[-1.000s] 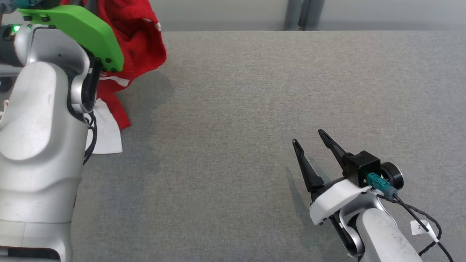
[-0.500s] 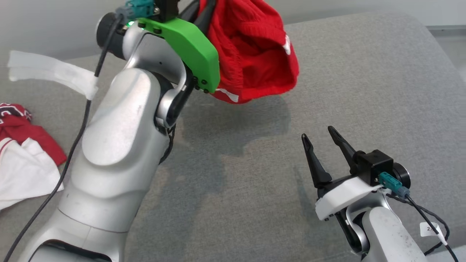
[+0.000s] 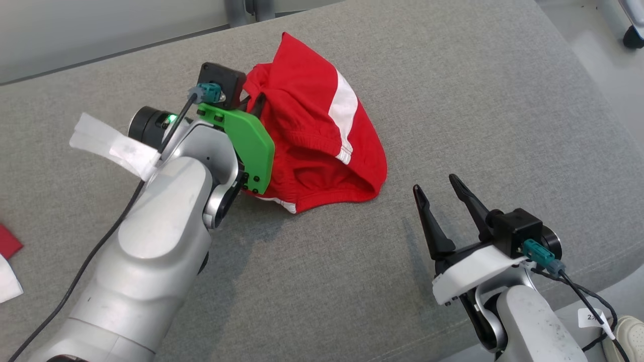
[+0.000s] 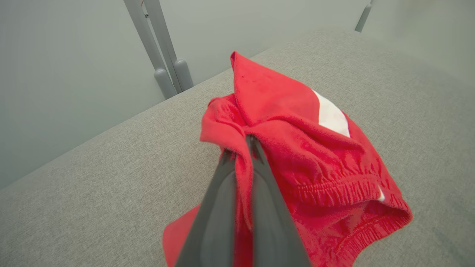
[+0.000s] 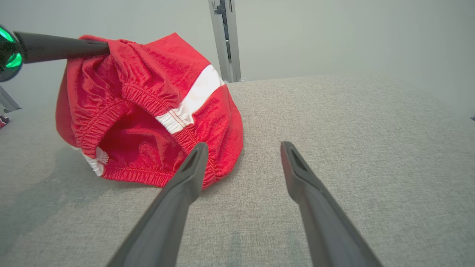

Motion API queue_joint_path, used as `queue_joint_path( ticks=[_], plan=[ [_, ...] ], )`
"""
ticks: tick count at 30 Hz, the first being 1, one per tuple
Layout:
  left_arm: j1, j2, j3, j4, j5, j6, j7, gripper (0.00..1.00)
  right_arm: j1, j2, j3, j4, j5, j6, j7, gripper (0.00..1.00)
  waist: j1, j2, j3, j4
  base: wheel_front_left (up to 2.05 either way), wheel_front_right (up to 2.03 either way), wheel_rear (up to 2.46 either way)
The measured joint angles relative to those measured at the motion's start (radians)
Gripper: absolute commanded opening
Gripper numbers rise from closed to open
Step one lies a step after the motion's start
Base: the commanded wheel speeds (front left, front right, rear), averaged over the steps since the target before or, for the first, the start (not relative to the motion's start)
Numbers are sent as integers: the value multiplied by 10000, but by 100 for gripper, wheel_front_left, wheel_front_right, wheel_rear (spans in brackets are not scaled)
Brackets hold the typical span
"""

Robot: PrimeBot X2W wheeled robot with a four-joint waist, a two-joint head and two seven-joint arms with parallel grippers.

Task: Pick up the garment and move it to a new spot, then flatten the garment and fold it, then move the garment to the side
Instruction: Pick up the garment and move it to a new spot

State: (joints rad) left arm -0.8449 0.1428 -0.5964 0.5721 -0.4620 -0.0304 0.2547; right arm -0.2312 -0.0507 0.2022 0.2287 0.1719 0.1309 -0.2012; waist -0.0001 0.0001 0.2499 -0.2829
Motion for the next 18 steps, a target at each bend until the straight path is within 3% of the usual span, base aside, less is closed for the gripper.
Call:
queue_joint_path(
  ticks=[2,3,4,12,16,18],
  plan=[
    [67,125,-77,372,211,117,-267,0,-6,4,19,52,0,0,-21,100,0,0,91,-62,0,0,0],
    [65,192,-136,554,360,209,-430,22,-28,2,38,79,-2,0,-27,100,0,0,121,-78,0,0,0],
    [53,253,-173,748,508,330,-604,100,-54,-2,58,98,-2,0,-27,100,0,0,135,-81,0,0,0],
    [12,483,-92,1839,786,878,-1256,100,-216,6,102,230,-56,0,15,100,0,0,-47,104,0,0,0],
    [84,244,151,1749,313,763,-1565,100,-67,10,-36,213,-178,0,77,100,0,0,-251,302,0,0,0],
    [366,-71,247,1379,-132,433,-1636,100,117,6,-192,167,-249,0,153,100,0,0,-418,485,0,0,0]
  ],
)
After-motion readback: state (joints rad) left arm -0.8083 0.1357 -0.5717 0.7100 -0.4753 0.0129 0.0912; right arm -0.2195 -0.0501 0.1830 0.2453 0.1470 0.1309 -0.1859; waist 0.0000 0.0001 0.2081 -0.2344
